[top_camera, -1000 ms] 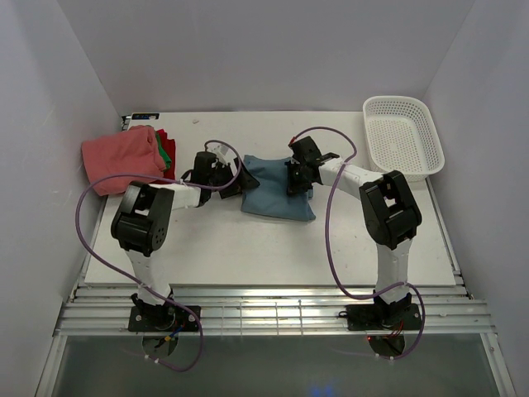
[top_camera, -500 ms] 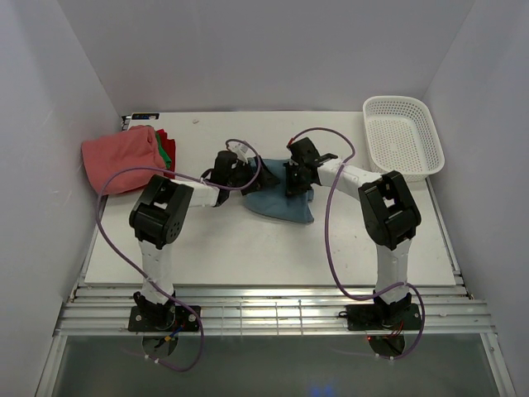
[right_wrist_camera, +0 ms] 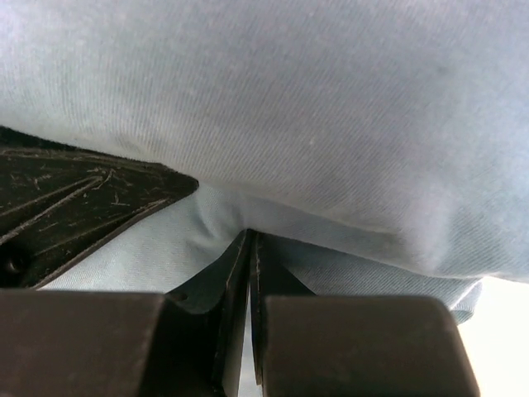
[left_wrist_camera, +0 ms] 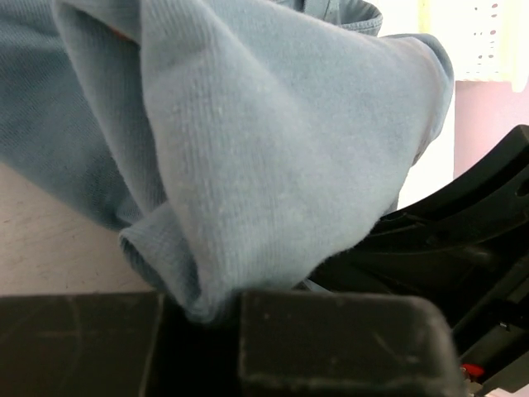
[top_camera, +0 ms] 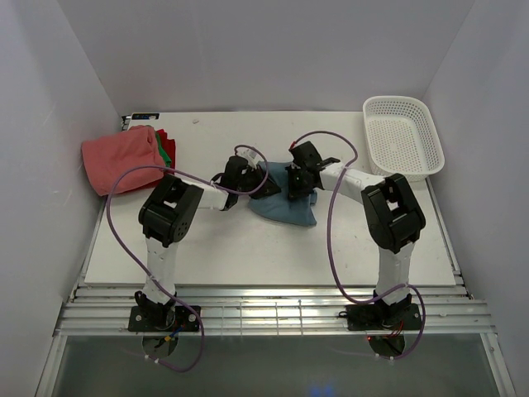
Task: Fold and stack the t-shirts
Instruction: Fold the tshirt, then neatly place the folded tshirt to the corner
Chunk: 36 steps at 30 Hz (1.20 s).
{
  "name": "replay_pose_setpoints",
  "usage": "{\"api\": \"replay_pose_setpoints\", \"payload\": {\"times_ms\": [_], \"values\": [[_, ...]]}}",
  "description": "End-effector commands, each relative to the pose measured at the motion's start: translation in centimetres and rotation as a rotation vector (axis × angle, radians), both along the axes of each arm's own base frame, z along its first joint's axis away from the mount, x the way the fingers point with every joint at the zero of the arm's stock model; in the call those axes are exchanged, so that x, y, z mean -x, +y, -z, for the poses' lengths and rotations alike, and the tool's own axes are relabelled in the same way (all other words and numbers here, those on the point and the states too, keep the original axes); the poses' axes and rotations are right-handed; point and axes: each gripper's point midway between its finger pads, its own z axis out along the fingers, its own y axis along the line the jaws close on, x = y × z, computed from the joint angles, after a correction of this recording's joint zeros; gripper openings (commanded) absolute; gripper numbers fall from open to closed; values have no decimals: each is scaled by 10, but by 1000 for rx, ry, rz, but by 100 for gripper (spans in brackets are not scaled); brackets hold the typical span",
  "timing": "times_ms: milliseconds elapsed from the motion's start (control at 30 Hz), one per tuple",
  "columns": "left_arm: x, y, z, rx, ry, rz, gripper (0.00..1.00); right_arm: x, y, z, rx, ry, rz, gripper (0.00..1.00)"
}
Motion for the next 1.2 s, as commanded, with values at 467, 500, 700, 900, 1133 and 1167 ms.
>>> {"api": "replay_pose_setpoints", "payload": {"times_ms": [467,500,700,900,1133,1167], "values": [[-20,146,-118,-498,-144,-125,0,33,-32,-123,-24,-210,47,29],[-27,160,-128,-512,-163,-144,0,37,-34,-126,-31,-217,44,29],[-34,208,-161,-578,-194,-205,0,55,-39,-126,-70,-215,44,29],[-52,264,-202,-622,-235,-305,0,76,-46,-112,-86,-179,48,29],[-72,343,-247,-625,-265,-467,0,97,-55,-95,-100,-145,63,29],[-74,350,-253,-616,-270,-489,0,101,-57,-93,-101,-141,63,29]]}}
